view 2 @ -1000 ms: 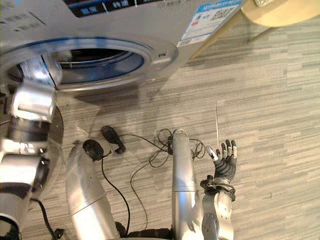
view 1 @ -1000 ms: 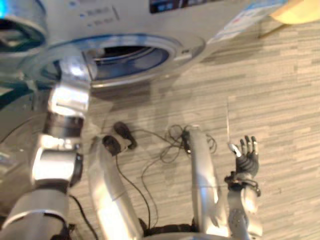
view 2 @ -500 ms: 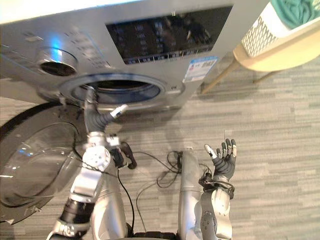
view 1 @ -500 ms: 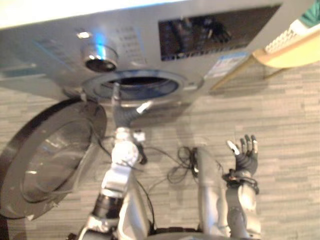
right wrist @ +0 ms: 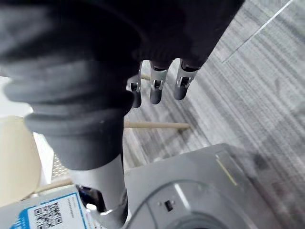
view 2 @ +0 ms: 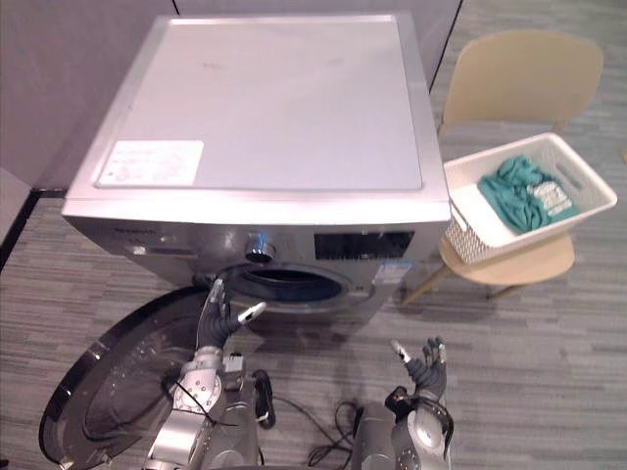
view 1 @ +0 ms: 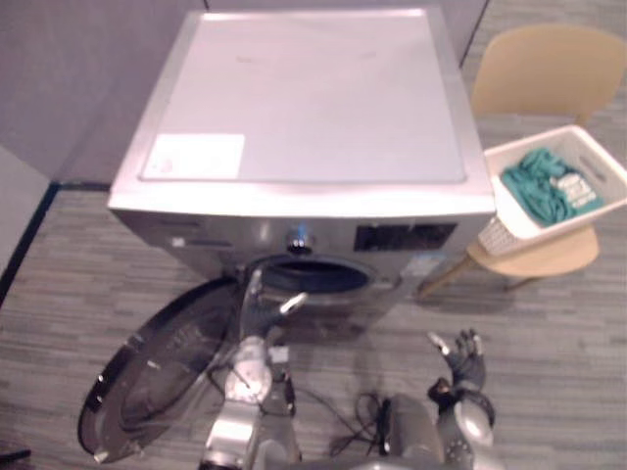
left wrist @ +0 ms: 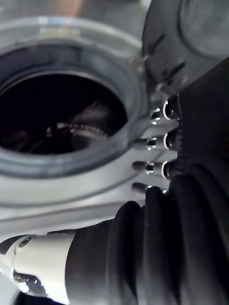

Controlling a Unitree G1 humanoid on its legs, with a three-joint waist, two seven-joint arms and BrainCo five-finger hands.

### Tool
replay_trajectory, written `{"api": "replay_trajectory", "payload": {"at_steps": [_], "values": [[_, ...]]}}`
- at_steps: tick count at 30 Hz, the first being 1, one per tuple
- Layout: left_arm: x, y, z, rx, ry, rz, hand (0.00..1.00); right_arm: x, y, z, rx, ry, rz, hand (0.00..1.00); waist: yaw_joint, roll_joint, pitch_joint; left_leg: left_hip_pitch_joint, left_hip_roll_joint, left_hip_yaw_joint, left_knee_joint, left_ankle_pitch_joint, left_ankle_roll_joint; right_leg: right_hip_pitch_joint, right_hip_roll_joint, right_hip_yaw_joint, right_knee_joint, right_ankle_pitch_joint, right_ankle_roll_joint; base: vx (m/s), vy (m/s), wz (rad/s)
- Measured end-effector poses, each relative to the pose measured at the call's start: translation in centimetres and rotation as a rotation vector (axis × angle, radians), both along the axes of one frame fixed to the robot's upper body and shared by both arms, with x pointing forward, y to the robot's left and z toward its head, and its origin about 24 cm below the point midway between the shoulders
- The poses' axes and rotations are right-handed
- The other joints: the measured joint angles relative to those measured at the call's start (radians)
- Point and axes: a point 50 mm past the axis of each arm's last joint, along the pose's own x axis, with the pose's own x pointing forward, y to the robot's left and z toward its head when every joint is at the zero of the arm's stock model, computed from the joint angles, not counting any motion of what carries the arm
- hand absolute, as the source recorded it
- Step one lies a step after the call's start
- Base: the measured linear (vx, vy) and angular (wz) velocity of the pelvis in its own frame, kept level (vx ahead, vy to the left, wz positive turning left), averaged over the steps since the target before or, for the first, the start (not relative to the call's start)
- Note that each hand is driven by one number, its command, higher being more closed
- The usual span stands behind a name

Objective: Pick up the laundry basket with both hands and put the clothes into the washing machine.

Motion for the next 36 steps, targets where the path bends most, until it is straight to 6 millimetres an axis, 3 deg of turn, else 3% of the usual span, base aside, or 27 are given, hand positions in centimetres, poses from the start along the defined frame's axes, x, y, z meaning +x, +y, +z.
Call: {"api": "replay_trajectory", "payload": {"at_steps": [2,5,9,14,21,24,28,30,32,36], "values": [[-1.8,1.7,-4.1,0.011,0.201,0.072,0.0,-1.7,-0.2,-2.4,0.03,0.127,-0.016,0.0,0.0,-0.02,-0.053,0.075,-0.021,0.012,-0.162,0.073,-0.005,0.069,0.0,-0.025,-0.135,0.056,-0.003,0.18,-0.058,0.18],[-4.8,3.5,-8.9,-0.004,0.484,0.175,0.0,-3.7,-0.5,-5.2,0.085,0.295,-0.06,0.0,-0.002,-0.023,-0.096,0.156,-0.044,0.023,-0.355,0.174,-0.016,0.131,0.018,-0.05,-0.275,0.116,-0.006,0.11,-0.044,0.07],[-9.4,4.8,-12.6,-0.068,0.772,0.274,0.0,-6.6,-1.1,-7.9,0.175,0.481,-0.139,0.0,-0.003,-0.01,-0.126,0.265,-0.05,0.02,-0.554,0.271,-0.029,0.209,0.042,-0.059,-0.395,0.152,-0.011,0.02,-0.019,0.1],[-11.8,6.0,-13.5,-0.078,0.882,0.297,0.0,-10.1,-1.7,-9.2,0.217,0.628,-0.151,0.0,-0.004,-0.009,-0.154,0.33,-0.061,0.013,-0.585,0.28,-0.035,0.271,0.046,-0.069,-0.423,0.152,-0.011,-0.01,-0.004,0.05],[-11.8,6.1,-13.6,-0.09,0.884,0.299,0.0,-9.8,-1.8,-9.3,0.207,0.651,-0.081,0.0,-0.007,-0.014,-0.151,0.326,-0.053,0.004,-0.578,0.28,-0.035,0.286,0.061,-0.057,-0.456,0.155,-0.018,-0.07,0.016,-0.01],[-11.4,6.3,-13.5,-0.106,0.858,0.323,0.0,-9.0,-1.7,-9.3,0.214,0.631,-0.068,0.0,-0.007,-0.021,-0.136,0.278,-0.056,-0.018,-0.487,0.255,-0.024,0.287,0.053,-0.079,-0.444,0.159,-0.023,-0.05,0.023,0.21],[-11.3,6.1,-13.5,-0.112,0.852,0.323,0.0,-7.8,-1.9,-9.0,0.209,0.599,-0.061,0.0,-0.007,-0.021,-0.123,0.278,-0.094,-0.038,-0.476,0.232,-0.017,0.29,0.024,-0.066,-0.437,0.149,-0.011,-0.04,0.062,0.06],[-11.4,5.9,-13.5,-0.128,0.854,0.319,0.0,-7.2,-1.8,-8.9,0.208,0.579,-0.055,0.0,-0.006,-0.016,-0.12,0.304,-0.125,-0.038,-0.506,0.221,-0.008,0.29,0.016,0.016,-0.438,0.14,-0.02,0.0,0.125,-0.17],[-11.7,6.0,-13.6,-0.149,0.856,0.344,0.0,-6.8,-1.2,-8.9,0.221,0.56,-0.046,0.0,-0.002,-0.022,-0.116,0.33,-0.144,-0.035,-0.534,0.221,-0.008,0.291,0.009,0.066,-0.441,0.138,-0.025,0.03,0.116,-0.31],[-11.5,6.5,-13.5,-0.158,0.845,0.373,0.0,-6.8,-0.1,-8.8,0.241,0.531,-0.033,0.0,-0.006,-0.065,-0.105,0.379,-0.163,-0.004,-0.583,0.219,-0.006,0.285,-0.009,0.092,-0.429,0.12,-0.058,0.06,0.039,-0.31]]}}
